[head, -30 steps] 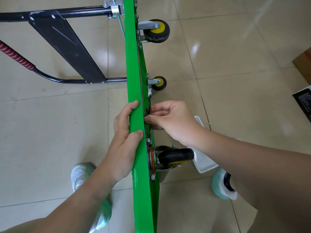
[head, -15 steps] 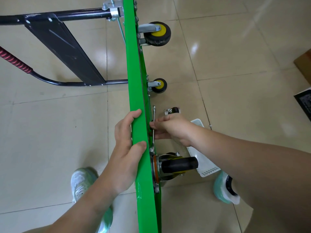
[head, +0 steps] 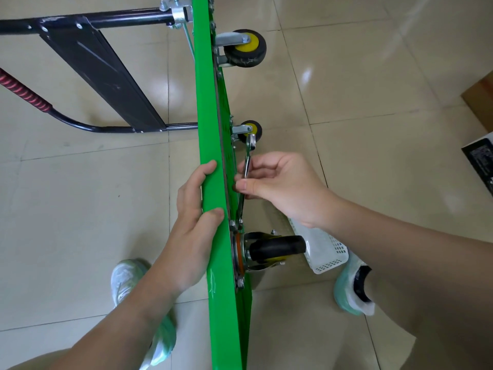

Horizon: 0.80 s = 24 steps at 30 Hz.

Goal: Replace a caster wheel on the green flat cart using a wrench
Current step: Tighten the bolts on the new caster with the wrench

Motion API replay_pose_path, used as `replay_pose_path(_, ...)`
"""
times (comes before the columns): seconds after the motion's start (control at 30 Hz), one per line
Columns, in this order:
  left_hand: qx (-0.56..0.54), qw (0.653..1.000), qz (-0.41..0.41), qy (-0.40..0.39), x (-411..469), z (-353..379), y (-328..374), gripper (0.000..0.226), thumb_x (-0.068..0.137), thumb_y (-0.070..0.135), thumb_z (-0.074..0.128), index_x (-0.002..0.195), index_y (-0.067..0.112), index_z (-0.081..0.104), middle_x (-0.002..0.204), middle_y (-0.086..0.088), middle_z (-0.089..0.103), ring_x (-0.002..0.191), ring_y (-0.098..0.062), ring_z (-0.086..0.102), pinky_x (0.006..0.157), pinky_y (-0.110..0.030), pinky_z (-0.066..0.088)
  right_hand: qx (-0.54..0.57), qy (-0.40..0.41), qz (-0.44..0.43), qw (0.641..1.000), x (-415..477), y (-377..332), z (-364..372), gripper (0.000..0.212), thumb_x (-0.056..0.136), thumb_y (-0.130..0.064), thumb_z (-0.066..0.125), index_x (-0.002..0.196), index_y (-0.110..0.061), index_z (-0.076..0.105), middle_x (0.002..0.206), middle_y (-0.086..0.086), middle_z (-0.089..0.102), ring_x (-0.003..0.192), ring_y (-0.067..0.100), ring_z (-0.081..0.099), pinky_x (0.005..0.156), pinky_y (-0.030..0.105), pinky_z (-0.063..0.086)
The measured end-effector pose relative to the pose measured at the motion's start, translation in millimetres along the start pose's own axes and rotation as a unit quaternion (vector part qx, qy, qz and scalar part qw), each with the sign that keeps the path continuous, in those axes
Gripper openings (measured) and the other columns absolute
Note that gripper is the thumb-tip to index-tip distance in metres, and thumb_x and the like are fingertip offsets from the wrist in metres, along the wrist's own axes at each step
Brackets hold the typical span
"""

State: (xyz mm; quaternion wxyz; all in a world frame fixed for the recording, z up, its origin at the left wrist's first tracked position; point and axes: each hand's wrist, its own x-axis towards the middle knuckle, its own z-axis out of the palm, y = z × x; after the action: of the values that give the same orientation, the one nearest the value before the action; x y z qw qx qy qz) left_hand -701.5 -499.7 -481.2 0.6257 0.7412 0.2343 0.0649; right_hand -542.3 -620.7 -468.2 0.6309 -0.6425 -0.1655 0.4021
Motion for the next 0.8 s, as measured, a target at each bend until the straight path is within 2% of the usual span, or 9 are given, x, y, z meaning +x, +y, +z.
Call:
replay_pose_path(0.1,-0.008,1.0,-0.008,0.004,-1,0,-1,0.07,0.08,0.044,0.047,0.145,0.064,0.033,0.156,0.009,0.036,0.145,-0.022,0.042,0.119,-0.061,0.034,0.011,-0.003,-0.013,1.0,-8,5,5,0.028,0.077,0.01,0.078,0.09,-0.014,0.073,0.083,0.004,0.077,0.081,0.014,0.073,0.083,0.029,0.06)
replay_pose_path(0.17,-0.012,1.0,-0.013,0.005,-1,0,-1,0.07,0.079,0.043,0.047,0.145,0.064,0.034,0.156,0.006,0.038,0.143,-0.029,0.044,0.117,-0.066,0.034,0.005,-0.005,-0.018,1.0,-12,8,9,0.029,0.076,0.01,0.079,0.091,-0.014,0.072,0.083,0.003,0.076,0.079,0.013,0.073,0.081,0.027,0.06)
replay_pose_path(0.23,-0.014,1.0,-0.012,0.008,-2,1,0,0.07,0.079,0.043,0.047,0.146,0.063,0.034,0.157,0.004,0.039,0.144,-0.029,0.043,0.118,-0.065,0.034,0.004,-0.011,-0.017,1.0,-14,9,12,0.03,0.075,0.01,0.079,0.092,-0.013,0.071,0.081,0.001,0.076,0.076,0.011,0.073,0.079,0.025,0.059)
replay_pose_path(0.3,-0.015,1.0,-0.012,0.012,-2,1,1,0.07,0.079,0.043,0.047,0.145,0.063,0.035,0.157,0.005,0.039,0.144,-0.027,0.043,0.119,-0.063,0.033,0.001,-0.016,-0.017,1.0,-13,10,13,0.031,0.075,0.009,0.08,0.092,-0.015,0.072,0.083,0.002,0.076,0.078,0.013,0.073,0.081,0.028,0.06)
replay_pose_path(0.43,-0.023,1.0,-0.019,0.002,-2,1,0,0.07,0.078,0.043,0.047,0.143,0.066,0.034,0.156,0.005,0.038,0.14,-0.036,0.045,0.114,-0.07,0.035,-0.021,0.006,-0.015,1.0,-6,15,8,0.028,0.078,0.004,0.08,0.089,-0.02,0.073,0.081,0.003,0.076,0.08,0.016,0.074,0.086,0.037,0.06)
replay_pose_path(0.57,-0.021,1.0,-0.018,0.007,-1,1,0,0.071,0.078,0.043,0.048,0.144,0.065,0.034,0.155,0.005,0.039,0.141,-0.029,0.046,0.116,-0.066,0.035,-0.016,0.017,-0.006,1.0,-10,23,2,0.028,0.079,0.004,0.079,0.088,-0.022,0.073,0.081,0.003,0.077,0.08,0.017,0.075,0.083,0.035,0.06)
replay_pose_path(0.7,-0.018,1.0,-0.012,0.008,-1,1,-1,0.07,0.079,0.043,0.048,0.145,0.064,0.035,0.156,0.005,0.038,0.143,-0.026,0.043,0.118,-0.063,0.033,-0.019,0.023,-0.008,1.0,-9,28,5,0.025,0.081,0.002,0.078,0.1,-0.015,0.074,0.09,0.007,0.078,0.085,0.019,0.075,0.085,0.038,0.061)
replay_pose_path(0.8,-0.021,1.0,-0.01,0.013,-2,2,-1,0.071,0.078,0.043,0.048,0.145,0.064,0.035,0.156,0.006,0.039,0.143,-0.026,0.043,0.118,-0.062,0.034,-0.019,0.036,0.002,0.999,-3,31,12,0.035,0.081,0.001,0.078,0.116,-0.001,0.07,0.096,0.014,0.077,0.09,0.026,0.076,0.087,0.045,0.061)
